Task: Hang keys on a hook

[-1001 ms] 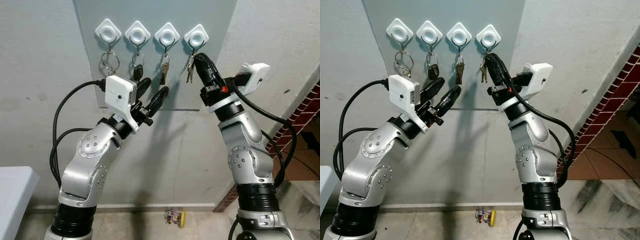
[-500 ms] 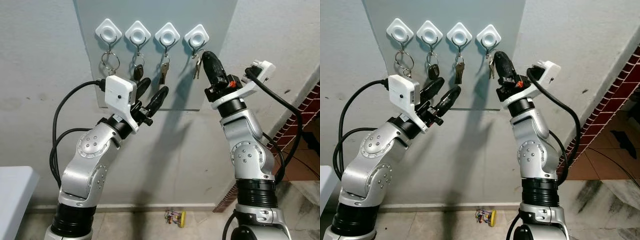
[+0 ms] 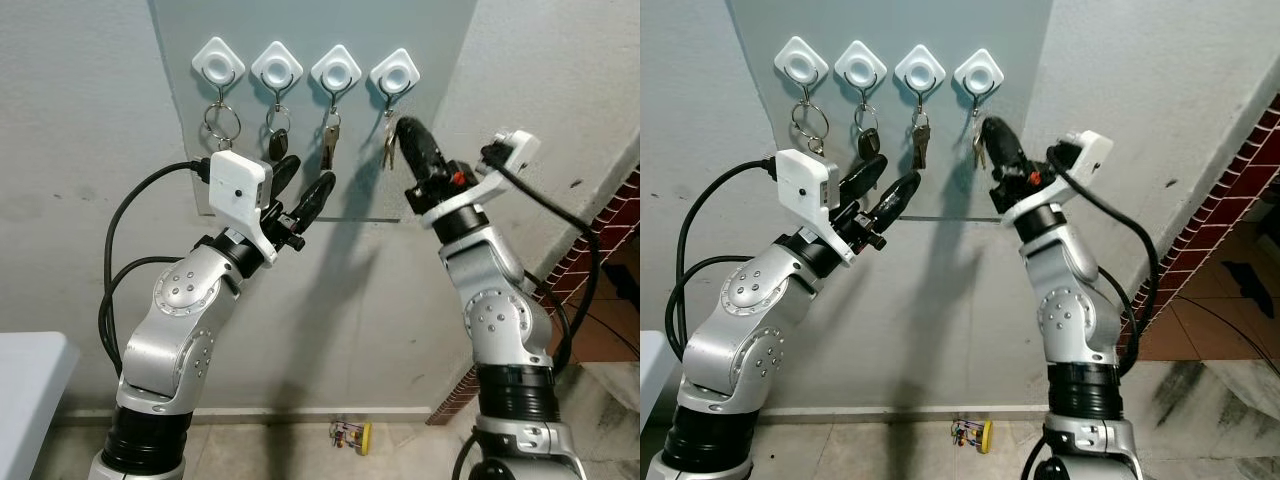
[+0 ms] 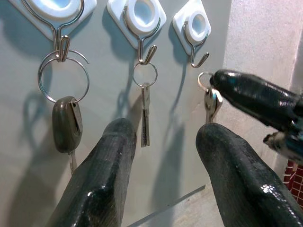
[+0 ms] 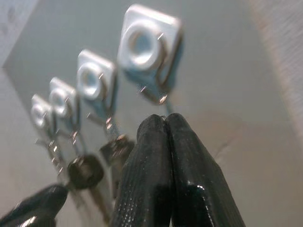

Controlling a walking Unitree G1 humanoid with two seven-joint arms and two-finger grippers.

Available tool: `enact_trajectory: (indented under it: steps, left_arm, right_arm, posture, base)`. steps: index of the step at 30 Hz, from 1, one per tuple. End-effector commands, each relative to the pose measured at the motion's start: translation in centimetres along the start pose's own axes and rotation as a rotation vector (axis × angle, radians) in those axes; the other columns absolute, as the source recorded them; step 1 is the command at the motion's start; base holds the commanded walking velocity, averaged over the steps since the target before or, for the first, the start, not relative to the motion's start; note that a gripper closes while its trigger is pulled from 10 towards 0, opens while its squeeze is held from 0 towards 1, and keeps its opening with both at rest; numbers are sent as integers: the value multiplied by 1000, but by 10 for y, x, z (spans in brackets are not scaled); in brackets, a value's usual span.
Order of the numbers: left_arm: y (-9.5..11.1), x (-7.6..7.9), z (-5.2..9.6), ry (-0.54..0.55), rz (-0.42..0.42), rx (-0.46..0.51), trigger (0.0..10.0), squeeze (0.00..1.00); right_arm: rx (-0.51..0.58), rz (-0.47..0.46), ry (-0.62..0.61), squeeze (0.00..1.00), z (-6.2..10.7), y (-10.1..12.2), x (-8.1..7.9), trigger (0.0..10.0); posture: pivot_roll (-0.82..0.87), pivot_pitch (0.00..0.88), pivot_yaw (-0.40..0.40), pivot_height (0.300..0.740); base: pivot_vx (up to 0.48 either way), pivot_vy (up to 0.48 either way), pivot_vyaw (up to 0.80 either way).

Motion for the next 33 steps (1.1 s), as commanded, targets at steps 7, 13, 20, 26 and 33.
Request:
enact_trajectory:
  steps: [7, 13, 20, 26, 33]
  left_arm:
    - [4, 3, 0, -13, -10, 9, 10000, 0]
    - [4, 3, 0, -15, -8, 8, 10000, 0]
    - [5, 3, 0, -13, -10, 9, 10000, 0]
    - [4, 3, 0, -13, -9, 9, 10000, 0]
    - [5, 4, 0, -16, -9, 10, 10000, 0]
  right_arm:
    - [43, 30, 90, 0, -2, 9, -17, 10000]
    - [119, 8, 72, 0, -8, 26, -14, 10000]
    - [149, -14, 43, 0, -10, 34, -7, 10000]
    - [143, -55, 17, 0, -10, 32, -3, 10000]
    - [86, -102, -8, 0, -11, 23, 2, 10000]
  posture:
    - [-97, 19, -34, 740]
    - [-95, 16, -35, 740]
    - [-91, 16, -37, 740]
    - [-92, 17, -36, 740]
    - [-93, 21, -35, 740]
  base:
    - [0, 0, 0]
    - [0, 0, 0]
    - [0, 0, 0]
    - [0, 0, 0]
    - [0, 0, 0]
Point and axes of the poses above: a point about 5 cm out from each wrist's last joint towards the gripper, its own z axis pointing back from the gripper into the wrist, its own y axis along the axis of the wrist's last joint, x = y × z, the point moved 3 cm from there along -z, pointing out of the wrist towards the gripper, and after that the axes turned 10 degrees about z, right-handed, at the moved point
